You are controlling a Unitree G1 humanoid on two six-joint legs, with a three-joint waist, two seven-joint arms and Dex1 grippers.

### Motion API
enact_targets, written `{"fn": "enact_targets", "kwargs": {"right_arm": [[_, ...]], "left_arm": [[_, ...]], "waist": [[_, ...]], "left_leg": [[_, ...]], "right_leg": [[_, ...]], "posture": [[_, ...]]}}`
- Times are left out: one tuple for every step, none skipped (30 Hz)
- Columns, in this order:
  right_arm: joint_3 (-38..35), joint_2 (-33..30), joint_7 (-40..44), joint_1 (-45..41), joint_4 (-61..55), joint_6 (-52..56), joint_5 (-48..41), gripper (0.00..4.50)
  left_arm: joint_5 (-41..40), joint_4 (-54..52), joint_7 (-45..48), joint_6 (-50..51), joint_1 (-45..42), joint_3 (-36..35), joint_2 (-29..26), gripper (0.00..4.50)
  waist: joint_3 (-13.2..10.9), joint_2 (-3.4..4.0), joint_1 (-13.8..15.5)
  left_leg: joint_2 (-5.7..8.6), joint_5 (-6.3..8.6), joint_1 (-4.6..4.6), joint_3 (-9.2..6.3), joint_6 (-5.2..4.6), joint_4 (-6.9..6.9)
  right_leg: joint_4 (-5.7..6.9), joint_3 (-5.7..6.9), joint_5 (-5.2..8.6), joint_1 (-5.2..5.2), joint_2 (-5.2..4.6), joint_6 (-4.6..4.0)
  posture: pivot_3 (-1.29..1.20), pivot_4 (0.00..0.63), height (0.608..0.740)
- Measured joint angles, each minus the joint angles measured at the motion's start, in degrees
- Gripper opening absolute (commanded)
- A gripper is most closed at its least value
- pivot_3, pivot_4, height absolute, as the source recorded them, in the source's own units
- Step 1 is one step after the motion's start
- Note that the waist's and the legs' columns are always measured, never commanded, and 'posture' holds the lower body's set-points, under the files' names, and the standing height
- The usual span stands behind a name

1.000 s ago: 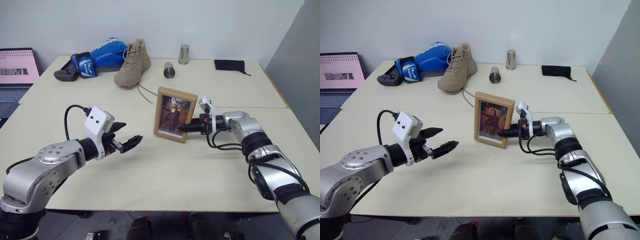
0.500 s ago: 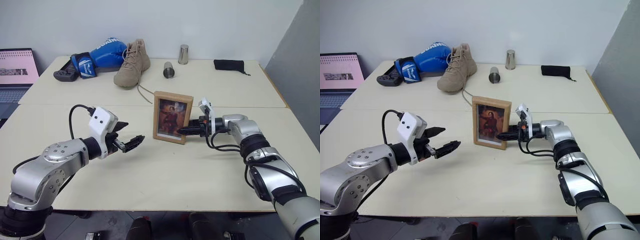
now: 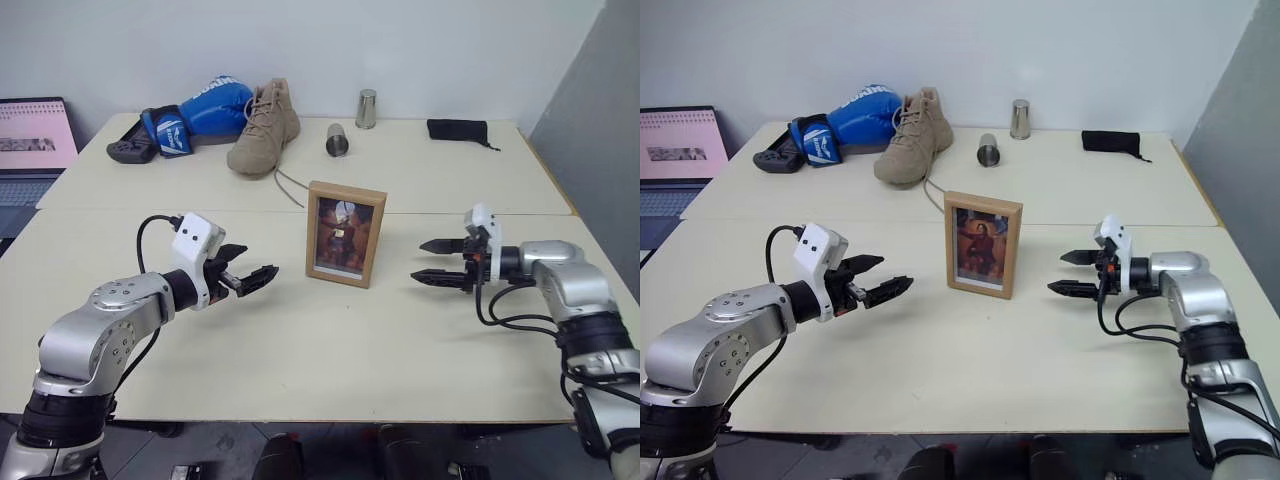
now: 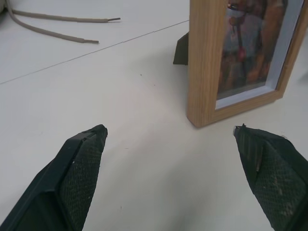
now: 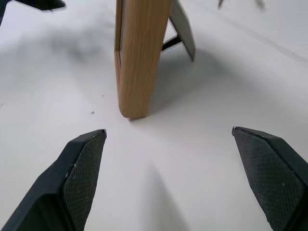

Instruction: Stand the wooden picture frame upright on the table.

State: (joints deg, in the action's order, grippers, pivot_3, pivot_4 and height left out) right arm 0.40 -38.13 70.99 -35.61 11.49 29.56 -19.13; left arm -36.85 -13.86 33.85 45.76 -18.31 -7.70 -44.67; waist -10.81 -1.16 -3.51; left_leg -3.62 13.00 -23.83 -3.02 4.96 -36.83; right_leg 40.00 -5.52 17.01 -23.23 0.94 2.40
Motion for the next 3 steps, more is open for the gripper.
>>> {"fn": "enact_targets", "kwargs": {"right_arm": [[-1.1, -0.6, -1.4, 1.6, -5.2, 3.0, -1.3, 4.47], [-2.1, -0.8, -3.1, 3.1, -10.2, 6.0, -3.0, 4.47], [-2.9, -0.7, -4.9, 4.5, -14.8, 8.9, -4.8, 4.47]], "left_arm": [[0.0, 0.9, 0.8, 0.0, -0.9, -0.3, -0.1, 4.50], [0.0, 1.8, 1.6, 0.0, -2.0, -0.6, -0.2, 4.50], [0.0, 2.7, 2.7, 0.0, -3.0, -0.7, -0.5, 4.50]], "waist": [[0.0, 0.00, 0.0], [0.0, 0.00, 0.0], [0.0, -0.01, 0.0]], "left_leg": [[-0.01, 0.00, 0.00, -0.02, 0.00, 0.01], [0.00, 0.00, 0.00, -0.03, 0.00, 0.01], [0.00, 0.00, 0.00, -0.03, 0.00, -0.01]], "right_leg": [[0.00, 0.01, 0.00, 0.00, 0.02, 0.00], [0.00, 0.00, 0.00, 0.00, 0.02, 0.00], [0.00, 0.00, 0.00, 0.01, 0.02, 0.00]], "posture": [[0.00, 0.150, 0.740], [0.00, 0.150, 0.740], [0.00, 0.150, 0.740]]}}
